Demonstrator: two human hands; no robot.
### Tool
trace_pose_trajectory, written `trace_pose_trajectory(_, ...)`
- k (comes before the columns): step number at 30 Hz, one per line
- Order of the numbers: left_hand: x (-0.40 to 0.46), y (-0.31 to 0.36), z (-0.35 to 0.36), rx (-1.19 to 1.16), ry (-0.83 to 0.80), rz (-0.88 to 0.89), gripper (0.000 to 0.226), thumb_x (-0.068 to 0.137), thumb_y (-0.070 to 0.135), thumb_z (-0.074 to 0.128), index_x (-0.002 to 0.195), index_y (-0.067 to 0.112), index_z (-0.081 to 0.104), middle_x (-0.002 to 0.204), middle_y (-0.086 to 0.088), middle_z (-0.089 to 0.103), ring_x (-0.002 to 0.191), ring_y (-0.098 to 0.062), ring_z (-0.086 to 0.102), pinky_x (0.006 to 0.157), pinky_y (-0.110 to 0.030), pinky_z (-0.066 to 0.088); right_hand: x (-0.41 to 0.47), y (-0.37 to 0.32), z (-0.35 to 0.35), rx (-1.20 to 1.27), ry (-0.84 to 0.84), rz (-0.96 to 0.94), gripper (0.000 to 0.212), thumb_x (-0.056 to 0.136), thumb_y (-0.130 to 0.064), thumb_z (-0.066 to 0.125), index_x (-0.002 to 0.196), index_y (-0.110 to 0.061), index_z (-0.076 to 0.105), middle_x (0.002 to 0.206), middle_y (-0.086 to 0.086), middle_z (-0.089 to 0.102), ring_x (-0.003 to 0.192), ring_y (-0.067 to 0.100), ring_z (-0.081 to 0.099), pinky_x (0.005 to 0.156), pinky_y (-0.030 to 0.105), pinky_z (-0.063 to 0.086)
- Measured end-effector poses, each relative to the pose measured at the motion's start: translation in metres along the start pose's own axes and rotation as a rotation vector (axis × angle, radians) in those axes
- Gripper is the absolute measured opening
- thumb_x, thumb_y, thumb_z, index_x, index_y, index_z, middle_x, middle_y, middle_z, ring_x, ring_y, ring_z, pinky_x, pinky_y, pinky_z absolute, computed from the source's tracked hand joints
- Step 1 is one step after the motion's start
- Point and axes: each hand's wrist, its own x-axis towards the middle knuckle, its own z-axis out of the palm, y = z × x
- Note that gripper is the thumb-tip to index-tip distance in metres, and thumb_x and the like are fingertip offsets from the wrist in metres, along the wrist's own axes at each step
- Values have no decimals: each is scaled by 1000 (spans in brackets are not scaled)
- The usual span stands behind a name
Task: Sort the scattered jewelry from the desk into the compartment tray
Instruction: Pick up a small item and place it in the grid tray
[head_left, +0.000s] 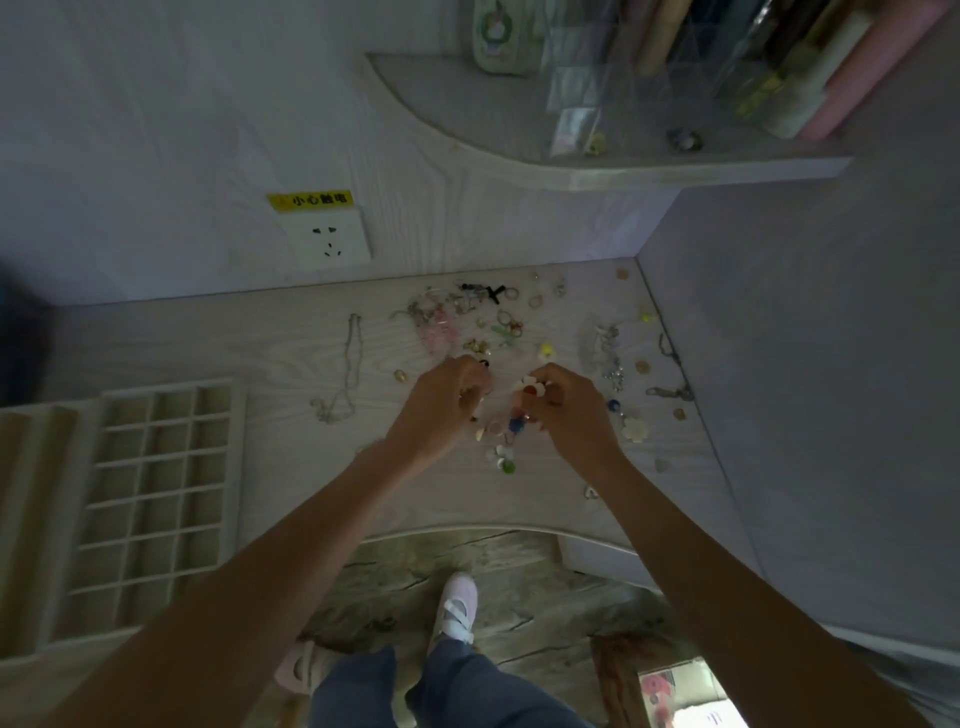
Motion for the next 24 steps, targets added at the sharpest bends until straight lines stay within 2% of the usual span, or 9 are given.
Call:
trace_pose_trajectory(2,-9,8,-13,-183,-18,-40,17,95,15,49,105,8,62,101,1,68,88,-3,64,77,-19,53,-1,-16,8,15,-87,-7,12,82,-16,70,88,-14,59,81,13,69,72,24,66,64,34,51)
trace_pose_trajectory(5,-22,9,-33,-235,67,-40,9,89,19,60,95,15,66,77,11,66,65,12,61,60,-3,43,-4,-40,25,-38,-184,-81,19,79,-20,72,89,-14,57,82,11,69,70,20,65,66,34,49)
trace_pose_trajectory(8,-36,-6,-57,-215,136,-81,7,82,25,70,87,20,70,70,12,67,67,6,64,62,-6,44,-7,-59,46,-52,-249,-89,25,76,-18,75,82,-18,51,74,2,66,61,5,61,64,28,49)
trace_pose_trajectory(10,-48,-17,-73,-220,163,-112,6,78,23,74,81,21,69,67,14,67,67,5,64,65,-9,45,-11,-70,61,25,-353,-96,31,74,-16,78,78,-24,48,74,5,67,65,11,65,69,32,53)
trace_pose_trajectory(12,-61,-28,-88,-263,203,-155,10,76,18,76,76,19,66,67,12,68,62,4,64,64,-11,47,-13,-79,76,-15,-445,-129,34,72,-15,79,77,-28,48,80,6,66,80,23,67,74,39,53)
trace_pose_trajectory(14,-77,-41,-103,-386,261,-204,16,75,10,76,72,17,62,64,8,68,59,-5,66,62,-19,52,-17,-93,91,-80,-552,-168,33,75,-8,76,74,-28,50,80,3,65,87,27,66,78,39,51)
trace_pose_trajectory(17,-107,-63,-126,-571,359,-270,18,77,-1,71,73,12,60,63,2,69,55,-5,66,60,-21,55,-26,-109,118,38,-653,-158,27,78,6,68,76,-19,60,80,11,67,74,18,67,82,35,55)
trace_pose_trajectory(20,-141,-83,-148,-708,391,-286,17,80,-8,64,85,8,63,74,-13,66,57,-5,66,58,-18,56,-41,-129,147,128,-716,-149,24,78,13,64,79,-11,62,78,10,67,63,9,68,70,21,56)
trace_pose_trajectory(24,-185,-117,-178,-719,384,-288,20,80,-7,65,85,12,68,69,-4,71,64,-9,69,61,-17,55,-61,-149,194,14,-672,-246,18,75,1,73,76,-16,68,72,2,68,70,14,67,75,23,53)
